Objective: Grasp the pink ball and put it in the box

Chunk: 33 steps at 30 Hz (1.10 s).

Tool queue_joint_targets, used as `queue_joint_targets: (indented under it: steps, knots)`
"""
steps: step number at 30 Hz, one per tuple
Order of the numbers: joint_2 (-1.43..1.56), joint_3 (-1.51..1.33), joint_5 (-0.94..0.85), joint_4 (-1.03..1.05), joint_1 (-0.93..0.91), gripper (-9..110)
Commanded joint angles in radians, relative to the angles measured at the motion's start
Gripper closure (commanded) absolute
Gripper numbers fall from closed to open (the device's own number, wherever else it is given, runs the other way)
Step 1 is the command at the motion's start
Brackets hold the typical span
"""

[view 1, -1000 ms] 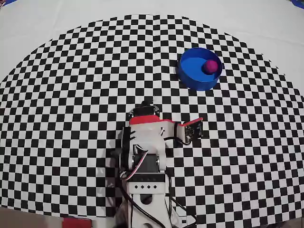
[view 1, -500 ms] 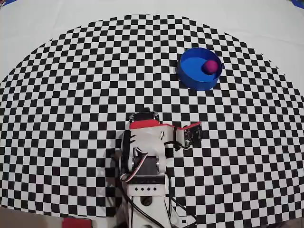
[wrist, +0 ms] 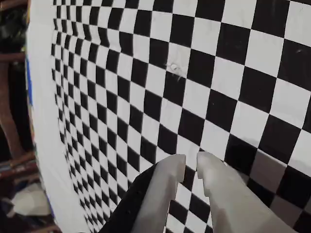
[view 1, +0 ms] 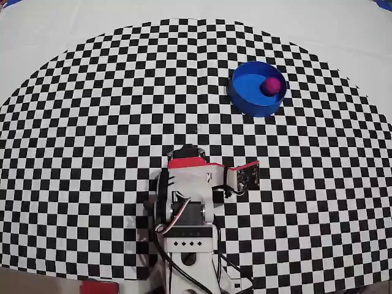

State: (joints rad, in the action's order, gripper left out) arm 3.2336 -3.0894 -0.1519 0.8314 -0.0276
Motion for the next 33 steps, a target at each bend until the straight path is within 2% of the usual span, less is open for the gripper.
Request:
queue_joint_targets:
  steps: [1, 33]
  knots:
    - [0.017, 0.002, 0.012, 0.017, 0.006, 101]
    - [0.017, -0.009, 0.012, 0.023, 0.006, 101]
